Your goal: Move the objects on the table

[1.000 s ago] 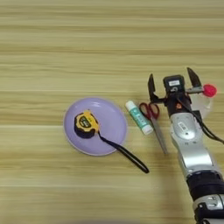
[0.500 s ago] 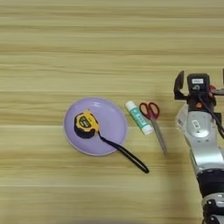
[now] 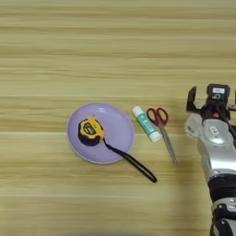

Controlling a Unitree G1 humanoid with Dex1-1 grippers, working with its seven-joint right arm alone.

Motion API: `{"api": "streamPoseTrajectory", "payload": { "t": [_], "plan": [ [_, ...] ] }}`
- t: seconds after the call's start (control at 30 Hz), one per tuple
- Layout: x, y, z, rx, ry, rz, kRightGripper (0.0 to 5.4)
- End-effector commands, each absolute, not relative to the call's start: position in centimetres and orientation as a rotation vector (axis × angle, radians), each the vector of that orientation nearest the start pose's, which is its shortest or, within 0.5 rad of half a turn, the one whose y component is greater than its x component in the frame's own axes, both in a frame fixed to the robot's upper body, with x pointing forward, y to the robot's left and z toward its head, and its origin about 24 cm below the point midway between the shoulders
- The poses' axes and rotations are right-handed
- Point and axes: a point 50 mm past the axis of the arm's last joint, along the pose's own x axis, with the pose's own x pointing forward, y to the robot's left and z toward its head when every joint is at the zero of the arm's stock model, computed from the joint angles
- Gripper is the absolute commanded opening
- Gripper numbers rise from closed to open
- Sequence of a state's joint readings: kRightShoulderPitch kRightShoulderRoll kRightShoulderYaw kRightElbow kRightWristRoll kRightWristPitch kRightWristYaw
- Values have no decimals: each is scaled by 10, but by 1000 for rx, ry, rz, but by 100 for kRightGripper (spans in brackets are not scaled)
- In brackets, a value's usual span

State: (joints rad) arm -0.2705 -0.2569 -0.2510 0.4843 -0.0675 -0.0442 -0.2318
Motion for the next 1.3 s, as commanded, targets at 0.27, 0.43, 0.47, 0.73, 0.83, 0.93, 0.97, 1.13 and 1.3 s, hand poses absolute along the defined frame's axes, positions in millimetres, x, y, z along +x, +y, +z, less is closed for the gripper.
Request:
{"api": "streamPoseTrajectory", "payload": {
  "t": [0.27, 0.43, 0.47, 0.73, 0.83, 0.93, 0.97, 1.13, 1.3],
  "plan": [
    [307, -277, 62, -205, 36, -511, 539],
    [308, -278, 58, -188, 68, -505, 539],
    [308, -278, 56, -181, 77, -503, 539],
    [310, -278, 50, -146, 123, -486, 539],
    [310, -280, 47, -131, 140, -488, 539],
    [311, -280, 46, -125, 146, -487, 539],
    [311, -280, 46, -124, 146, -487, 539],
    [311, -280, 45, -115, 155, -481, 539],
    [311, -280, 45, -112, 156, -478, 497]
  ]
}}
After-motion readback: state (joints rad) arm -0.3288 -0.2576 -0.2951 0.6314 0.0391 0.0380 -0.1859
